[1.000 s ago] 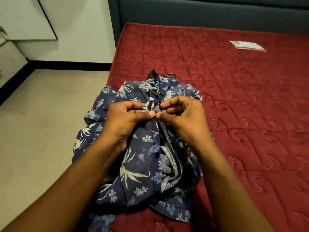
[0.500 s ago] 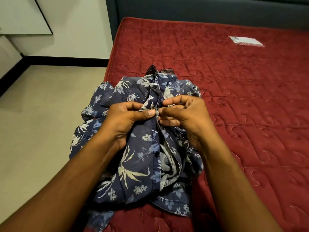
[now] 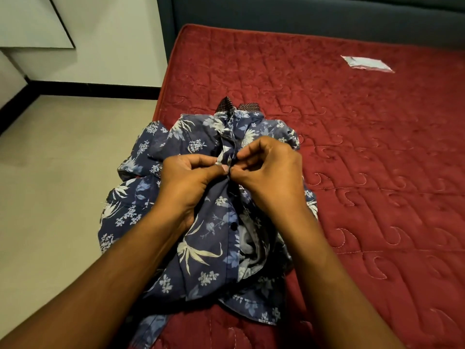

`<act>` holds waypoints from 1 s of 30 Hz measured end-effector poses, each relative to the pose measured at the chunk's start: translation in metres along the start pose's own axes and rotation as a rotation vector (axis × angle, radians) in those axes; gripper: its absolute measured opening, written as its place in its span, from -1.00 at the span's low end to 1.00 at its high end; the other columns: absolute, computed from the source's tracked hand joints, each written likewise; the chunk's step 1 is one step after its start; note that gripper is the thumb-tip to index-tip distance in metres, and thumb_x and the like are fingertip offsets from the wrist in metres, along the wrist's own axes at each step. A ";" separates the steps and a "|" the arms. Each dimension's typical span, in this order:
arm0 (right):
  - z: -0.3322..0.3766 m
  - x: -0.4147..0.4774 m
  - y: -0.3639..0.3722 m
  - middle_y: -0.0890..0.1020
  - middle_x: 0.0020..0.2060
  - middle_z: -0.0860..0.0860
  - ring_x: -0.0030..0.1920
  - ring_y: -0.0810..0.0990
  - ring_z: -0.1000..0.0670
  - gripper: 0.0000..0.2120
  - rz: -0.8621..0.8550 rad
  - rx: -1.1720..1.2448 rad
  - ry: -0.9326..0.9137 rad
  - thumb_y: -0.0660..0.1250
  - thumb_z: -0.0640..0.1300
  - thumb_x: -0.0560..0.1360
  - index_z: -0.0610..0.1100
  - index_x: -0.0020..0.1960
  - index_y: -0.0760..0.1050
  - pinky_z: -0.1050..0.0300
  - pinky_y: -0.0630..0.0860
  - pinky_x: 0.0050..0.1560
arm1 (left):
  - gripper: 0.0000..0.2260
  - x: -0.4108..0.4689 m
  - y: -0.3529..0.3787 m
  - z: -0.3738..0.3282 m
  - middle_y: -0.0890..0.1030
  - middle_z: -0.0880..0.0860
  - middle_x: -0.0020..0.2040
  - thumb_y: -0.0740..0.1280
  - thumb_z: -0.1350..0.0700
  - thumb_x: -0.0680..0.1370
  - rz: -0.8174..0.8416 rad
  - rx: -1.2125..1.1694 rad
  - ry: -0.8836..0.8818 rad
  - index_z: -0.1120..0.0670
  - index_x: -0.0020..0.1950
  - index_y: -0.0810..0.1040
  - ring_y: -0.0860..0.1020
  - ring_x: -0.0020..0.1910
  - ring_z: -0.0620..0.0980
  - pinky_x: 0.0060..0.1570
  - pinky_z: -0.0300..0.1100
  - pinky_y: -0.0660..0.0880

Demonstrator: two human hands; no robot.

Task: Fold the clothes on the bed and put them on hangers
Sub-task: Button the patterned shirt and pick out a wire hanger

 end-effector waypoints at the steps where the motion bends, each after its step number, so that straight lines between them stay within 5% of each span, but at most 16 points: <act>1: 0.002 0.000 0.000 0.69 -0.36 0.09 -0.35 0.66 0.20 -0.79 -0.003 0.001 -0.034 0.60 -0.24 0.32 -0.09 -0.14 0.62 0.32 0.57 -0.28 | -0.84 -0.002 0.001 -0.002 0.71 0.28 -0.16 0.54 0.34 0.42 0.005 -0.022 0.001 0.35 -0.05 0.67 0.72 -0.12 0.20 -0.06 -0.07 0.68; 4: 0.001 -0.001 0.003 0.69 -0.32 0.08 -0.31 0.68 0.18 -0.78 0.018 0.014 -0.066 0.61 -0.27 0.34 -0.10 -0.12 0.63 0.27 0.62 -0.24 | -0.78 -0.004 0.002 -0.004 0.71 0.27 -0.17 0.57 0.31 0.40 0.009 -0.063 -0.005 0.36 -0.03 0.65 0.72 -0.16 0.16 -0.10 -0.10 0.68; 11: -0.020 0.004 0.009 0.75 -0.22 -0.13 -0.18 0.76 -0.10 -0.68 0.166 0.457 0.235 0.61 -0.44 0.30 -0.23 -0.04 0.61 -0.08 0.71 -0.05 | -0.81 -0.001 0.001 -0.001 0.71 0.18 -0.24 0.51 0.39 0.43 0.003 -0.207 -0.088 0.27 0.00 0.61 0.71 -0.27 0.09 -0.27 -0.13 0.66; 17: -0.026 0.000 0.020 0.71 -0.20 -0.19 -0.19 0.72 -0.07 -0.75 0.220 0.681 0.368 0.55 -0.44 0.38 -0.31 0.02 0.61 0.11 0.69 -0.12 | -0.76 0.008 -0.002 0.006 0.70 0.28 -0.04 0.46 0.37 0.48 -0.047 -0.184 -0.046 0.23 0.13 0.61 0.71 -0.18 0.09 -0.18 -0.09 0.67; 21: -0.026 0.000 0.022 0.71 -0.18 -0.22 -0.19 0.71 -0.12 -0.77 0.277 0.781 0.419 0.55 -0.37 0.41 -0.34 0.03 0.59 0.04 0.71 -0.08 | -0.76 0.009 -0.001 -0.001 0.66 0.22 -0.06 0.49 0.32 0.49 -0.048 0.095 0.210 0.13 0.13 0.65 0.66 -0.14 0.02 -0.09 -0.13 0.64; 26: -0.031 0.000 0.017 0.69 -0.21 -0.21 -0.21 0.72 -0.10 -0.82 0.276 0.832 0.469 0.46 -0.46 0.46 -0.36 0.04 0.59 0.08 0.70 -0.14 | -0.75 0.010 0.003 -0.002 0.65 0.05 -0.18 0.48 0.32 0.50 0.010 0.080 0.208 0.18 0.17 0.63 0.64 -0.19 -0.07 -0.13 -0.19 0.62; 30: -0.022 0.004 0.007 0.71 -0.26 -0.20 -0.34 0.63 0.02 -0.82 0.214 0.561 0.323 0.58 -0.29 0.42 -0.25 -0.05 0.61 0.20 0.59 -0.32 | -0.74 0.014 -0.004 -0.006 0.67 0.27 -0.10 0.49 0.33 0.49 -0.026 0.041 0.180 0.19 0.17 0.62 0.66 -0.15 0.05 -0.01 -0.06 0.66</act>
Point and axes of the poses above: each hand's wrist, its own x-axis towards the middle knuckle, its own y-axis out of the palm, z = x × y, the point moved 5 cm from there along x, towards the middle knuckle
